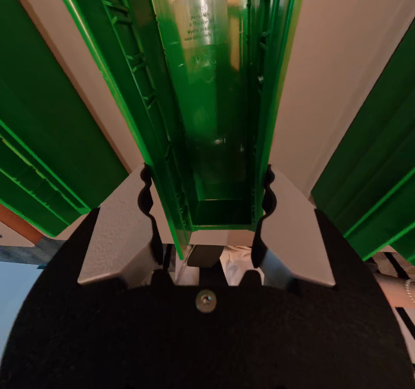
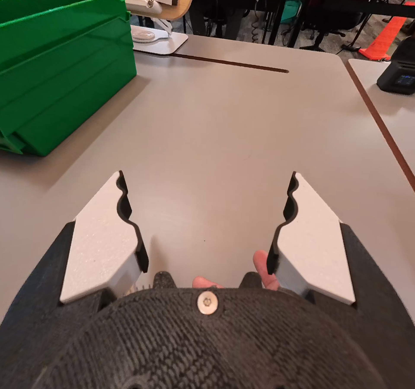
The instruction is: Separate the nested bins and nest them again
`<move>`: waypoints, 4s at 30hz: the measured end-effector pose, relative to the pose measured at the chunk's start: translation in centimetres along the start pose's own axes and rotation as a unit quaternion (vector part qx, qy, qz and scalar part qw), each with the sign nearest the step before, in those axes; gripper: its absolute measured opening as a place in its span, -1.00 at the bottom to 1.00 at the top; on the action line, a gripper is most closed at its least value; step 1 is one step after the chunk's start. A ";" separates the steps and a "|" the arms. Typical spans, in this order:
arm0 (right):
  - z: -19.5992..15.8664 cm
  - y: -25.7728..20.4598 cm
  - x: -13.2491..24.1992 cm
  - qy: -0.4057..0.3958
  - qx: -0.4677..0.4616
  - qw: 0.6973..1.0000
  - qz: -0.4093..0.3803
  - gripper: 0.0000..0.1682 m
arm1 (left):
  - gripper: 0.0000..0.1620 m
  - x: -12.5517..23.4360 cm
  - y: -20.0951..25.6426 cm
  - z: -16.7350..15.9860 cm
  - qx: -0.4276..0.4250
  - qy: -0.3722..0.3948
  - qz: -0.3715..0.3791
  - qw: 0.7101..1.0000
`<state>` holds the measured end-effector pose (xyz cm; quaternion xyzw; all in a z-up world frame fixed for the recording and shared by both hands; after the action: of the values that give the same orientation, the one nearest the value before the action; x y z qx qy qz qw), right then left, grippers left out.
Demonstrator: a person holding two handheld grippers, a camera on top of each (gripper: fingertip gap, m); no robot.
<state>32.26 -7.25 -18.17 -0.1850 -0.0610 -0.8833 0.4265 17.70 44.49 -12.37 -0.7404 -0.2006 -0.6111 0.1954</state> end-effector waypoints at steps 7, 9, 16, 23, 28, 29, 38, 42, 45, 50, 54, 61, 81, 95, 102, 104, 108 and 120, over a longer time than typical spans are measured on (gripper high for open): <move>-0.8 -0.4 -0.8 -0.016 0.003 1.000 0.004 0.65 | 0.25 -1.4 0.4 0.6 -0.016 0.012 0.015 1.000; -0.8 -0.5 -0.8 -0.017 0.007 1.000 0.004 0.65 | 0.26 -1.8 0.5 0.7 -0.023 0.015 0.006 1.000; -0.8 -0.4 -0.9 -0.020 0.019 1.000 -0.007 0.65 | 0.45 -2.2 0.8 0.4 -0.063 0.046 0.016 0.997; -0.4 -0.9 -0.7 -0.012 0.019 1.000 -0.011 0.68 | 0.34 2.2 0.0 -0.4 -0.085 0.246 0.103 0.960; 0.3 -1.8 -0.6 -0.006 0.025 1.000 -0.012 0.75 | 0.28 7.2 0.4 -4.4 -0.103 0.533 0.223 0.810; 0.4 -1.9 -0.5 -0.004 0.037 0.999 -0.019 0.76 | 0.27 7.4 0.7 -5.5 -0.097 0.579 0.221 0.779; 2.6 -4.7 0.6 0.042 -0.023 0.999 0.013 0.81 | 0.20 2.7 5.1 -12.4 -0.111 0.721 0.018 0.684; 3.1 -6.9 0.5 0.056 -0.031 0.998 0.019 0.81 | 0.05 0.4 6.1 -14.0 -0.085 0.761 -0.092 0.637; 3.4 -8.6 -0.4 0.051 -0.047 0.997 0.024 0.82 | 0.18 -0.5 6.3 -14.7 -0.086 0.761 -0.078 0.638; 6.8 -11.5 -2.9 0.027 -0.052 0.998 0.034 0.83 | 0.32 -0.8 5.8 -14.7 -0.106 0.738 -0.016 0.667; 10.6 -13.6 -5.2 0.009 -0.043 0.999 0.019 0.80 | 0.32 -1.1 5.8 -14.8 -0.111 0.745 -0.018 0.658; 15.2 -18.1 -11.0 -0.098 -0.009 0.995 0.036 0.65 | 0.32 -0.3 5.3 -14.4 -0.108 0.749 -0.029 0.654; 15.2 -22.7 -20.3 -0.286 -0.024 0.958 -0.022 0.50 | 0.30 1.2 5.9 -13.9 -0.117 0.740 -0.029 0.662; 13.6 -22.7 -20.6 -0.347 -0.108 0.930 -0.057 0.62 | 0.24 1.3 6.2 -14.2 -0.126 0.740 -0.061 0.658; 13.1 -23.4 -20.6 -0.361 -0.139 0.922 -0.030 0.42 | 0.24 1.2 6.3 -14.2 -0.136 0.731 -0.077 0.665; 13.0 -23.4 -20.7 -0.365 -0.145 0.919 -0.040 0.45 | 0.24 1.1 6.4 -14.1 -0.137 0.731 -0.083 0.664; 12.6 -23.7 -20.7 -0.391 -0.103 0.913 -0.048 0.49 | 0.23 0.8 6.7 -13.9 -0.147 0.720 -0.088 0.673; 12.6 -23.6 -20.7 -0.441 -0.082 0.893 -0.031 0.42 | 0.23 0.0 7.0 -13.3 -0.159 0.700 -0.106 0.688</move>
<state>29.20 26.10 -13.16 -0.5880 -0.1765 -0.7255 0.3113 10.43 31.46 -10.28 -0.0916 0.0178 -0.9914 0.0921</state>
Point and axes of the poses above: each gripper's, where its closed fingertips meet, x back along the fingers, z out of its top, y = z × x across the jaws, the point moved 7 cm from there along x, back along the fingers, and after that the axes turned 6 degrees about -x, right-handed, at the moved point
